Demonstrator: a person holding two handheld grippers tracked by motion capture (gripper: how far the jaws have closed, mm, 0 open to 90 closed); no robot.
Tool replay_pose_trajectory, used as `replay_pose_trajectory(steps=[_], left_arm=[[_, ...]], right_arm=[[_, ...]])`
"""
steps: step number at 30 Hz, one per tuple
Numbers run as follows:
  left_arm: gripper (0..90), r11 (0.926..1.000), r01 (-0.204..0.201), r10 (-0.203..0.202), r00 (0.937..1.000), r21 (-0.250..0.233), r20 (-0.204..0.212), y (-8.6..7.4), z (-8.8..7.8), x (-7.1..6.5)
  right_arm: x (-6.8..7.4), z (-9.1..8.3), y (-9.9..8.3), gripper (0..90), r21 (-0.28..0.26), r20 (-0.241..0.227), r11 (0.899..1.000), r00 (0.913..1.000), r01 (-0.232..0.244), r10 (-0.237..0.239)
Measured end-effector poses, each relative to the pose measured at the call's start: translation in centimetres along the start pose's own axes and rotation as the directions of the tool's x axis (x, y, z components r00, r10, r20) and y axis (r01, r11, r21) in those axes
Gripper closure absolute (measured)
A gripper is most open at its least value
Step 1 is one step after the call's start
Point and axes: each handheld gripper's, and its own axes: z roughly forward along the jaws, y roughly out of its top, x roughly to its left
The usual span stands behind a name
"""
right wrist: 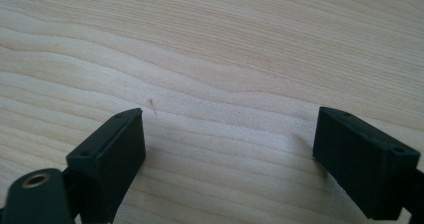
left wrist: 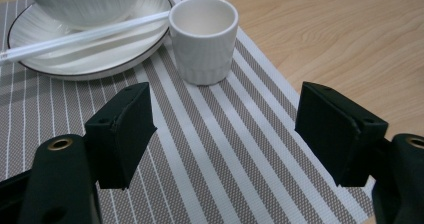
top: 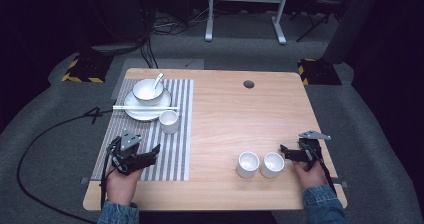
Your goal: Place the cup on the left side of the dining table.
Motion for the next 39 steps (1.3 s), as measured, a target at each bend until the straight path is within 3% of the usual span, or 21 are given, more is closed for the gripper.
replay_pose_trajectory(steps=[8,20,29,39], left_arm=[[23.4,0.9994,-0.016,0.015,0.9998,0.032,0.011,-1.5,-1.0,-0.3],[23.3,0.9984,-0.007,0.006,0.9997,0.056,0.023,-4.0,-2.3,0.2],[23.1,0.9927,-0.017,0.012,0.9991,0.119,0.04,-6.3,-1.8,0.5],[22.7,0.9858,0.002,-0.011,0.9986,0.168,0.052,-7.8,-1.2,1.5]], right_arm=[[0.0,0.0,0.0,13.2,0.001,-0.001,1.0,1.0,0.0,0.0],[0.0,0.0,0.0,13.2,0.0,-0.002,1.0,1.0,0.001,-0.001],[0.0,0.0,0.0,13.3,0.0,-0.004,1.0,1.0,0.003,-0.003],[0.1,0.0,0.0,13.3,0.001,-0.006,1.0,1.0,0.004,-0.004]])
